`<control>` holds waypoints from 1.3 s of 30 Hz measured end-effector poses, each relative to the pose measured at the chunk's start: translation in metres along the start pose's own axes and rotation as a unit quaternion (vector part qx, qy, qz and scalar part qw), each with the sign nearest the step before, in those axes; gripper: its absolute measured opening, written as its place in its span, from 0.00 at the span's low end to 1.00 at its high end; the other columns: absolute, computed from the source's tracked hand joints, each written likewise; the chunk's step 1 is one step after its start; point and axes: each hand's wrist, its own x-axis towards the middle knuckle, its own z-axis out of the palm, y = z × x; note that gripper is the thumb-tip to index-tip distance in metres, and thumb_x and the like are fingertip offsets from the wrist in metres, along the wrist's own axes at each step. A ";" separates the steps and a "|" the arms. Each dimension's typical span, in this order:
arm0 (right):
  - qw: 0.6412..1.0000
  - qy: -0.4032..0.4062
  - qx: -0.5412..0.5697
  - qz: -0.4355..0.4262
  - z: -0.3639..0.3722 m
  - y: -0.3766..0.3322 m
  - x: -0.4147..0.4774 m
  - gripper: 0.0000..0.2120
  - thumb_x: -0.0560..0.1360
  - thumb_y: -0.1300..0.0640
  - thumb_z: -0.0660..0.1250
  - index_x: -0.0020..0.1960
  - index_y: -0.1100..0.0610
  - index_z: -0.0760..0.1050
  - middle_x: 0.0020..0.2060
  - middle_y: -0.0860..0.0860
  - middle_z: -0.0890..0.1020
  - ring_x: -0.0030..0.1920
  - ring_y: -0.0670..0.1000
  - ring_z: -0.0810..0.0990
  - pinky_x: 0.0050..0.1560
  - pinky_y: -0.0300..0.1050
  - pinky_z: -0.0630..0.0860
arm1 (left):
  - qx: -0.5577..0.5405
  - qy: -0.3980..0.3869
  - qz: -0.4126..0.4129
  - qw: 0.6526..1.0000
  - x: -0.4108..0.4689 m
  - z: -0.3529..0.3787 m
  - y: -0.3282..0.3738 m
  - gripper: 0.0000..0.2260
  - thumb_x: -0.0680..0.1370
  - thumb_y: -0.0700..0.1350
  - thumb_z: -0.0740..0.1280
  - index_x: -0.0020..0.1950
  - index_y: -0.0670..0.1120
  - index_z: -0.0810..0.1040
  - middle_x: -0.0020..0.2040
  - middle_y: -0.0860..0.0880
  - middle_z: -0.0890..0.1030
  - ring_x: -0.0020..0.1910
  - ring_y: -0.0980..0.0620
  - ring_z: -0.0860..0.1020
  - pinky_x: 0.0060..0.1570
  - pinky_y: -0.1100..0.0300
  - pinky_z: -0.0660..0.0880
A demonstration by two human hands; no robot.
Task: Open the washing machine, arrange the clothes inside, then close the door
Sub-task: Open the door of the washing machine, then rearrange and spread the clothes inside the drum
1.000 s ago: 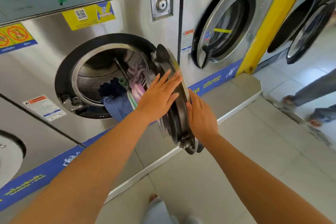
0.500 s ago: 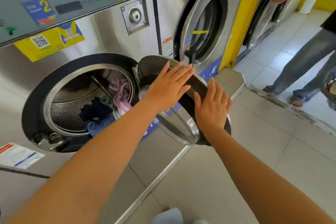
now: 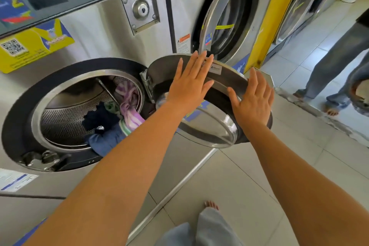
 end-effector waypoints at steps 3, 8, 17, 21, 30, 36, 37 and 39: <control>1.000 0.011 0.012 -0.011 0.004 0.007 0.016 0.36 0.77 0.33 0.52 0.78 0.52 0.52 0.76 0.55 0.61 0.75 0.58 0.59 0.75 0.58 0.55 | 0.015 0.001 -0.007 1.000 0.010 0.005 0.003 0.28 0.82 0.57 0.49 0.79 0.48 0.46 0.80 0.46 0.50 0.79 0.46 0.48 0.76 0.42 0.49; 0.999 0.007 0.023 -0.031 0.009 0.016 0.037 0.36 0.77 0.33 0.53 0.77 0.52 0.52 0.75 0.55 0.62 0.74 0.58 0.60 0.75 0.58 0.57 | 0.007 -0.009 -0.032 0.999 0.023 0.009 0.009 0.28 0.82 0.57 0.49 0.79 0.49 0.45 0.80 0.46 0.50 0.79 0.46 0.47 0.76 0.42 0.49; 0.994 0.034 0.039 -0.093 0.004 -0.017 0.038 0.34 0.79 0.36 0.48 0.77 0.56 0.53 0.76 0.56 0.59 0.77 0.57 0.56 0.77 0.55 0.48 | -0.026 0.025 -0.097 0.995 -0.002 0.014 0.003 0.28 0.82 0.54 0.51 0.78 0.43 0.52 0.79 0.44 0.54 0.78 0.46 0.53 0.77 0.47 0.52; 0.967 0.035 0.042 -0.250 0.001 -0.064 0.030 0.30 0.82 0.43 0.50 0.77 0.60 0.55 0.76 0.58 0.60 0.77 0.57 0.55 0.78 0.53 0.48 | -0.042 0.033 -0.183 0.982 -0.042 0.026 -0.012 0.27 0.82 0.54 0.50 0.78 0.43 0.54 0.79 0.44 0.55 0.78 0.46 0.55 0.75 0.49 0.52; 0.898 -0.107 0.124 -0.408 0.065 -0.141 -0.036 0.27 0.80 0.47 0.50 0.71 0.63 0.68 0.69 0.59 0.73 0.70 0.59 0.70 0.72 0.55 0.65 | -0.041 -0.019 -0.418 0.908 -0.163 0.049 -0.061 0.25 0.82 0.52 0.53 0.76 0.41 0.59 0.77 0.42 0.61 0.76 0.43 0.61 0.75 0.45 0.56; 0.854 -0.217 0.056 -0.470 0.136 -0.166 -0.072 0.23 0.79 0.50 0.61 0.70 0.60 0.69 0.66 0.59 0.75 0.65 0.60 0.75 0.65 0.55 0.70 | -0.013 -0.092 -0.476 0.875 -0.226 0.068 -0.098 0.26 0.82 0.54 0.53 0.75 0.39 0.61 0.75 0.40 0.64 0.75 0.41 0.61 0.73 0.45 0.58; 0.850 -0.226 0.053 -0.473 0.148 -0.170 -0.077 0.23 0.78 0.51 0.64 0.69 0.61 0.71 0.65 0.59 0.76 0.62 0.61 0.76 0.63 0.56 0.72 | -0.012 -0.107 -0.482 0.869 -0.233 0.073 -0.107 0.26 0.82 0.54 0.53 0.76 0.40 0.60 0.75 0.40 0.63 0.75 0.42 0.61 0.73 0.45 0.57; 0.847 -0.238 0.040 -0.474 0.171 -0.179 -0.086 0.23 0.75 0.53 0.68 0.67 0.61 0.73 0.63 0.60 0.78 0.59 0.62 0.78 0.60 0.57 0.74 | -0.013 -0.137 -0.486 0.863 -0.243 0.086 -0.125 0.26 0.82 0.53 0.54 0.77 0.42 0.56 0.76 0.41 0.62 0.75 0.43 0.60 0.74 0.46 0.56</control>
